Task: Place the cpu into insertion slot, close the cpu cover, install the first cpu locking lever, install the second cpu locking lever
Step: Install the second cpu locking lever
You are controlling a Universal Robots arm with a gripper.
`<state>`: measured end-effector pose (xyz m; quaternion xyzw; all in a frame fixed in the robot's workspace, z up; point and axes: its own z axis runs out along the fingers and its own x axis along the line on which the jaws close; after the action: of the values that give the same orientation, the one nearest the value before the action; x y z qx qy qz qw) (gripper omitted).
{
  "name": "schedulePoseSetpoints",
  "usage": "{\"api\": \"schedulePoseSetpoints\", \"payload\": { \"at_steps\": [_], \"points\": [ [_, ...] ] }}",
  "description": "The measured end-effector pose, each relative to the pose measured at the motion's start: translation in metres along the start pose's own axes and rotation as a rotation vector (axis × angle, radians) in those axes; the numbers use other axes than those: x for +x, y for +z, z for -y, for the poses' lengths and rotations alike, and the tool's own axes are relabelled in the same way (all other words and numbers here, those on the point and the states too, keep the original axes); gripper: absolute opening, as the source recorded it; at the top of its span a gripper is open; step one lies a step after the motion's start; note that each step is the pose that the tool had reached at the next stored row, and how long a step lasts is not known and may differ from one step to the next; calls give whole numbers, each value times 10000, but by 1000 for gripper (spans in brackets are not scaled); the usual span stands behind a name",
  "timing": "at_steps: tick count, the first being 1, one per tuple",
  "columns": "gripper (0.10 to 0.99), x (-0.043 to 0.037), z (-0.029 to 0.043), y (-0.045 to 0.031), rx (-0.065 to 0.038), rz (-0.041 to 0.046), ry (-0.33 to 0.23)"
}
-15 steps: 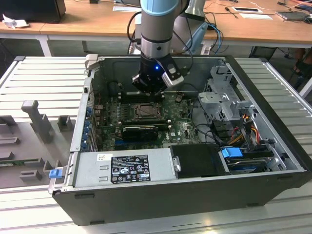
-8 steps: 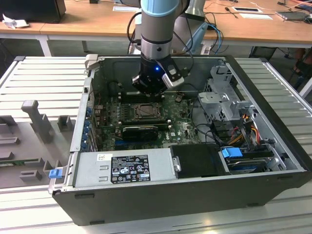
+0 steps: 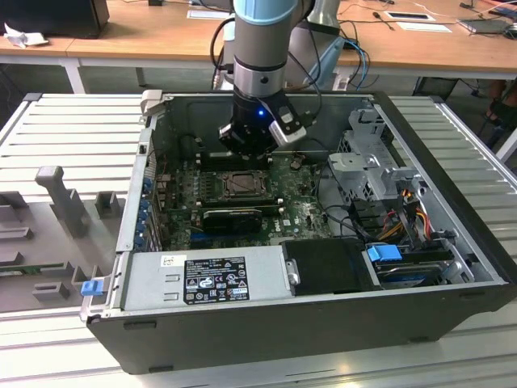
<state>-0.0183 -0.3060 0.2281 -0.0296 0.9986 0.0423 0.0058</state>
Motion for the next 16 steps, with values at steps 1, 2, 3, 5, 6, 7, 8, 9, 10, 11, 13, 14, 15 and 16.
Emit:
{"api": "schedulePoseSetpoints", "payload": {
  "at_steps": [1,2,3,5,6,7,8,9,10,11,13,14,15,16],
  "points": [
    [106,0,-3,-37,0,0,0],
    [106,-1,-8,-91,1,-1,0],
    [106,-2,-14,-163,1,-1,-1],
    [106,-2,-5,-249,-3,0,0],
    [106,-1,21,-251,-9,0,-1],
    [106,1,43,-253,-11,0,-1],
    [106,4,89,-257,-12,0,0],
    [106,7,148,-260,-11,0,1],
    [106,11,210,-264,-11,0,0],
    [106,14,258,-268,-10,0,0],
    [106,18,328,-271,-12,1,1],
    [106,22,384,-273,-11,0,0],
    [106,23,418,-274,-11,0,0],
    [106,25,445,-273,-11,0,0]
  ]
}}
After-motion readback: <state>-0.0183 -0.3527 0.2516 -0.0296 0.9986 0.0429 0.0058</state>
